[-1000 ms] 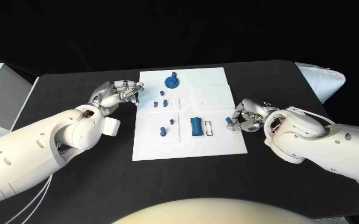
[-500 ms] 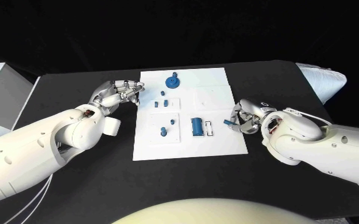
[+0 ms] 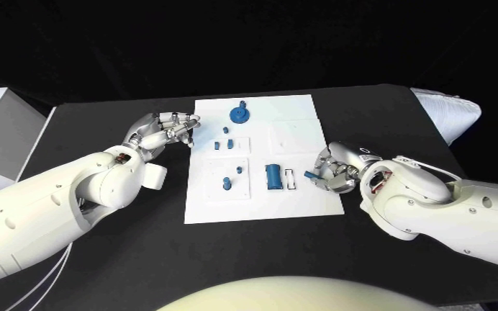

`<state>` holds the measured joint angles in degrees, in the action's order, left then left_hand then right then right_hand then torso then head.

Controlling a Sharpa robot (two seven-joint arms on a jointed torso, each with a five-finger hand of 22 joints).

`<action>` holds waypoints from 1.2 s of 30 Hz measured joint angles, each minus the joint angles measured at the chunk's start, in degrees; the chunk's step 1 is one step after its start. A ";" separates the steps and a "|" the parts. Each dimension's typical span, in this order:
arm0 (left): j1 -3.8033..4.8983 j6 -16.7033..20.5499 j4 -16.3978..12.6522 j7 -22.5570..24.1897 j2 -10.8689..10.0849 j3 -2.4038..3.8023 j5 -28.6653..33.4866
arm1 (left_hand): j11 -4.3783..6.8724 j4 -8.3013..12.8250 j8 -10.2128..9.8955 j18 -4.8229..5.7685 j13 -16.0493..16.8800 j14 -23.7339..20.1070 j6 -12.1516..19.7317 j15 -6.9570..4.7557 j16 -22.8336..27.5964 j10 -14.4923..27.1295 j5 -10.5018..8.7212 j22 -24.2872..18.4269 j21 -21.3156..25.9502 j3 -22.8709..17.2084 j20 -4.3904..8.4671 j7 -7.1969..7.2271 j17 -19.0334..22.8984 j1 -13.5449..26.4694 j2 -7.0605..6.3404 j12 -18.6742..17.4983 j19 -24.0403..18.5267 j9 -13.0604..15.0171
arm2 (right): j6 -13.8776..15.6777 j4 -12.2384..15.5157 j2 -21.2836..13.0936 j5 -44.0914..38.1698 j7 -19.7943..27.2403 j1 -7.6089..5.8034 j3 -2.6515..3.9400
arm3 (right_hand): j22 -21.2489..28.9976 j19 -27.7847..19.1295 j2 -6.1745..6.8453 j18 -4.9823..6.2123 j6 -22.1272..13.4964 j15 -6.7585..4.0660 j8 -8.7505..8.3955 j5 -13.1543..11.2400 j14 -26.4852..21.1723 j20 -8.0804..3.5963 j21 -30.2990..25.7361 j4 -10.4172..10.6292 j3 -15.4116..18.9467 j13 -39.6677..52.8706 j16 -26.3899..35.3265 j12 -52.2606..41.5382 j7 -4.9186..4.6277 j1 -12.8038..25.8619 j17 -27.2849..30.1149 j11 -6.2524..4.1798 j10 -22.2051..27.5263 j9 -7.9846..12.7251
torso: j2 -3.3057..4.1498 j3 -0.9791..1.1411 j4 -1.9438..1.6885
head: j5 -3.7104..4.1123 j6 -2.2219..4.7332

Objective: Assemble the parts on the task board

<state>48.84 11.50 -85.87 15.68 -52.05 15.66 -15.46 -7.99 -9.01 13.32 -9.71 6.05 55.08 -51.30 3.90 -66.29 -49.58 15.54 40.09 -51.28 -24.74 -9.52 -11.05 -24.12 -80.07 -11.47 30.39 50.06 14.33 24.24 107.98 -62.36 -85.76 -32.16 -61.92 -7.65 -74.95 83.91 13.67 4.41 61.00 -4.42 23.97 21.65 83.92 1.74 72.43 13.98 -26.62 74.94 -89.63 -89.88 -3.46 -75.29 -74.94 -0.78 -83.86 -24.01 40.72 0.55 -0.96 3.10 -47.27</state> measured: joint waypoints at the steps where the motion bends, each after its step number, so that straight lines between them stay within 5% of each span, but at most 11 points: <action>1: 0.00 0.00 -0.01 0.00 -0.02 0.00 0.00 | 0.00 0.00 0.00 0.00 0.00 0.00 0.00 0.00 0.00 0.00 0.00 0.00 0.00 0.00 0.00 0.00 0.00 0.00 0.00 0.00 0.00 0.00 | 0.16 0.60 0.03 0.48 0.00 -0.19 0.07 | 0.00 0.00 0.07 0.00 0.00 0.00 0.00 0.00 0.00 0.00 0.00 -0.31 -0.46 0.00 0.00 0.00 0.00 0.07 0.00 0.00 0.00 -0.01 | 0.01 0.00 -0.01 | 0.00 -0.02; 11: 0.00 0.00 -0.12 -0.04 -0.04 0.00 0.01 | 0.00 0.00 0.00 0.00 0.00 0.00 0.00 0.00 0.00 0.00 0.00 0.00 0.00 0.00 0.00 0.00 0.00 0.00 0.00 0.00 0.00 0.00 | 1.34 1.86 1.15 3.94 0.14 -0.53 0.10 | 0.01 0.00 0.07 0.00 0.00 0.00 0.00 -0.01 0.00 0.01 0.00 -0.38 -1.02 -0.01 0.00 0.00 0.00 0.82 0.01 0.00 0.00 -0.06 | 0.03 -0.07 -0.03 | 0.02 -0.42; 22: -0.01 -0.03 -0.11 -0.12 0.18 0.00 0.01 | 0.21 0.00 0.00 0.00 0.00 0.00 0.00 0.00 0.00 0.21 0.00 -0.06 0.23 0.00 0.00 0.00 -0.01 0.00 0.00 0.00 0.00 -0.06 | 1.80 0.13 4.34 5.93 -0.90 0.02 0.10 | 0.02 -0.01 0.05 0.00 0.00 0.00 -0.03 0.15 0.00 0.01 0.00 -0.60 -1.59 -0.01 0.00 0.00 0.00 1.71 0.01 0.01 0.00 -0.08 | -0.02 0.01 -0.09 | -0.05 -0.85; 26: -0.01 -0.03 -0.12 -0.13 0.14 0.00 0.01 | 0.21 0.00 0.00 0.01 0.00 0.00 0.00 0.00 0.00 0.21 0.00 -0.06 0.23 0.00 0.00 0.00 -0.01 0.00 0.00 0.00 0.00 -0.06 | 1.87 -0.35 5.16 6.08 -1.36 0.16 0.08 | 0.02 -0.01 0.54 0.00 0.01 0.00 -0.06 2.98 0.00 0.01 0.00 -0.63 -1.73 -0.02 0.00 0.00 0.00 3.11 0.01 0.01 0.00 -0.08 | -0.03 0.01 -0.11 | -0.08 -0.91; 36: -0.02 -0.05 -0.22 -0.15 0.14 0.00 0.01 | 0.21 0.00 0.00 0.00 0.00 0.00 0.00 0.00 0.00 0.21 0.00 -0.05 0.23 0.00 0.00 0.00 -0.01 0.00 0.00 0.00 0.00 -0.05 | 1.76 -2.24 6.63 6.12 -2.40 0.23 0.09 | 0.02 -0.01 0.11 0.00 0.06 0.00 -0.12 2.65 0.00 0.01 -0.25 0.44 -0.65 -0.02 0.00 0.00 0.05 4.78 0.02 0.01 0.00 -0.11 | -0.04 0.00 -0.02 | -0.21 -0.87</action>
<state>48.82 11.45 -86.09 15.53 -51.91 15.66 -15.45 -7.78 -9.01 13.32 -9.71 6.05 55.08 -51.30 3.90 -66.29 -49.36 15.54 40.04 -51.05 -24.75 -9.52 -11.05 -24.13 -80.08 -11.47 30.39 50.06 14.28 26.00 105.74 -55.73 -79.64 -34.55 -61.69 -7.55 -74.93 83.91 13.78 4.41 61.06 -4.42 23.85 24.29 83.92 1.76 72.18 14.43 -27.28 74.92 -89.63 -89.88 -3.41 -70.51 -74.92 -0.77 -83.86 -24.12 40.68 0.55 -0.98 2.89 -48.14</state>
